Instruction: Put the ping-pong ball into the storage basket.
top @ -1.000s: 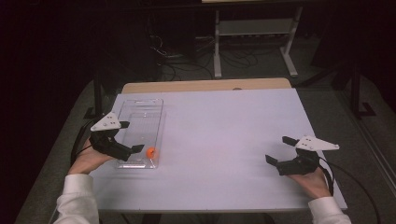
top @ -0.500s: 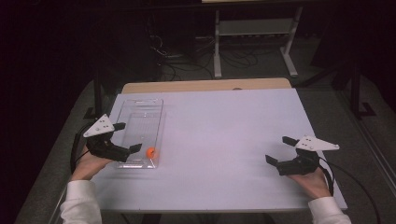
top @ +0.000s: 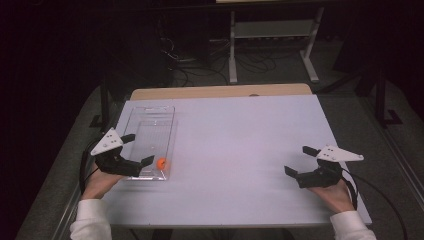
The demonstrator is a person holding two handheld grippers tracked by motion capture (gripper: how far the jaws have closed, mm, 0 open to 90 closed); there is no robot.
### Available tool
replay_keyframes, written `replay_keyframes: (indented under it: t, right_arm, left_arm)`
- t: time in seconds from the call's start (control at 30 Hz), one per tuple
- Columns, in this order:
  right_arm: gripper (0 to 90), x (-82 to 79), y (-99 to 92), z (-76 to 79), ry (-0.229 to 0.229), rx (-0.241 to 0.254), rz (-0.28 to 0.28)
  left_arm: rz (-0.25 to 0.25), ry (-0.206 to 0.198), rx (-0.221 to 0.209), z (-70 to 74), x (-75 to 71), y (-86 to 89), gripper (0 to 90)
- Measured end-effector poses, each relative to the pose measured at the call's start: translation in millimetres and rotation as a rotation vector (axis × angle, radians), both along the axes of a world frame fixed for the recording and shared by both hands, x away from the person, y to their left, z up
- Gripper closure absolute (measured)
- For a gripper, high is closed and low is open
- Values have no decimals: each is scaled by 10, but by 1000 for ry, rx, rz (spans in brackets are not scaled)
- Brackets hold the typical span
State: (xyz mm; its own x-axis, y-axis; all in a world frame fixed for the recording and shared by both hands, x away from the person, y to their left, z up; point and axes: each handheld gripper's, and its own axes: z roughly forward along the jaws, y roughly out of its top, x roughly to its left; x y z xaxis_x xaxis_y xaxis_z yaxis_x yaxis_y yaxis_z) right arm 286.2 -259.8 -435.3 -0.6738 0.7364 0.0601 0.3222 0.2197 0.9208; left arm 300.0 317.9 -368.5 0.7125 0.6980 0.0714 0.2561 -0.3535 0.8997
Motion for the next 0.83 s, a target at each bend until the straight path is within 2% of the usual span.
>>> replay_keyframes:
  t: [0.13,0.23,0.37,0.4,0.47,0.63,0.83]
  right_arm:
    - [0,-1,2,0,1,0,-1]
    - [0,-2,0,0,1,-1,0]
    - [0,-2,-1,0,0,-1,-1]
    - [0,-2,-1,-1,0,0,-1]
    - [0,-3,0,0,0,-2,-2]
    - [0,-6,2,-1,1,-2,-4]
    - [0,-4,5,-5,5,-1,-2]
  left_arm:
    - [31,-54,-45,-9,-53,10,0]
    - [46,-82,-90,-6,-83,29,0]
    - [58,-106,-121,-6,-109,51,0]
    - [67,-119,-143,-13,-125,57,0]
    - [77,-132,-161,-22,-134,66,0]
    - [85,-124,-157,-66,-142,77,0]
    - [97,-145,-161,-57,-152,83,0]
